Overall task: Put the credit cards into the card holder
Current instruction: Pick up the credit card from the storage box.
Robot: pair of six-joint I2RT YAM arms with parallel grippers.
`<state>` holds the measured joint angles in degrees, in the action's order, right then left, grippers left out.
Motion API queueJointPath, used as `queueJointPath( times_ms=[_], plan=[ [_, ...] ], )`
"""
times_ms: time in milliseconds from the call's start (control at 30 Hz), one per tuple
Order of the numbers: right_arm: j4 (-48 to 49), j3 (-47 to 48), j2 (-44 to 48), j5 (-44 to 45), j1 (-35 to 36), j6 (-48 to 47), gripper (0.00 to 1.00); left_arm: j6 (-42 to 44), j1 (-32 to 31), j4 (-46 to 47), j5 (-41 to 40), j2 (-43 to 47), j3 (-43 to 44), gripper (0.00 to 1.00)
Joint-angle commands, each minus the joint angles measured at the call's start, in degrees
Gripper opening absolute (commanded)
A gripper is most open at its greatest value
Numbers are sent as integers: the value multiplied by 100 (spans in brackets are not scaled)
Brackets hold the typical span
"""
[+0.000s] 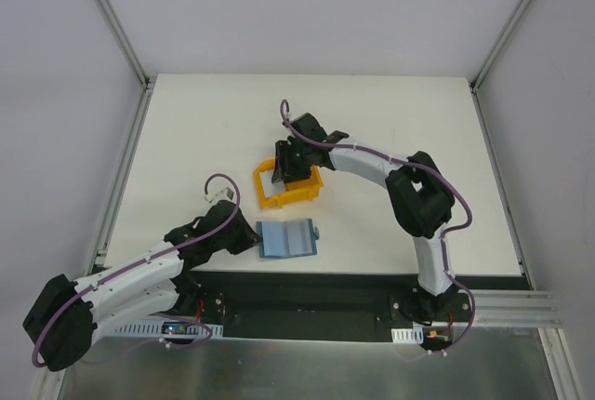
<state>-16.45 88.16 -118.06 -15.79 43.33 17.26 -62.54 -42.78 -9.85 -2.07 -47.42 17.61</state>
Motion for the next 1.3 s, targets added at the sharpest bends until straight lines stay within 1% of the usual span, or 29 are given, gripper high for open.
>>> queueJointPath(
  times_ms=[0, 100, 167, 233, 433, 633, 733, 767, 800, 833, 900, 933, 1033, 1267],
  plan=[
    [238, -79, 450, -179, -18, -3, 47, 32, -11, -44, -66, -101, 67, 0],
    [247, -88, 477, -196, -26, -3, 43, 40, -11, -44, -48, -118, 68, 0],
    [247, -106, 494, -196, -26, -12, 38, 32, -11, -44, -57, -136, 68, 0],
    [256, -124, 538, -188, -35, -12, 36, 32, -11, -44, -57, -136, 76, 0],
    [247, -167, 644, -187, -62, -12, 33, 32, -11, -44, -57, -171, 76, 0],
    [247, -176, 653, -214, -79, -12, 26, 58, -11, -35, -40, -241, 94, 0],
    [230, -176, 626, -214, -88, -3, 25, 76, -11, -44, -22, -268, 103, 0],
    [230, -176, 626, -205, -88, -12, 22, 76, -11, -35, -22, -259, 111, 0],
    [212, -168, 626, -205, -97, -12, 4, 58, -11, -44, -22, -268, 94, 0],
    [195, -150, 618, -214, -88, -12, 0, 58, -2, -35, -31, -259, 94, 0],
    [160, -124, 618, -188, -97, -21, 1, 67, -11, -44, -31, -259, 85, 0],
    [133, -115, 618, -170, -97, -29, 4, 58, -11, -44, -39, -250, 85, 0],
    [89, -88, 565, -161, -114, -29, 1, 76, -2, -35, -31, -277, 103, 0],
    [2, -18, 609, 32, -132, -135, 0, 84, -2, -44, -31, -285, 94, 0]
  ],
)
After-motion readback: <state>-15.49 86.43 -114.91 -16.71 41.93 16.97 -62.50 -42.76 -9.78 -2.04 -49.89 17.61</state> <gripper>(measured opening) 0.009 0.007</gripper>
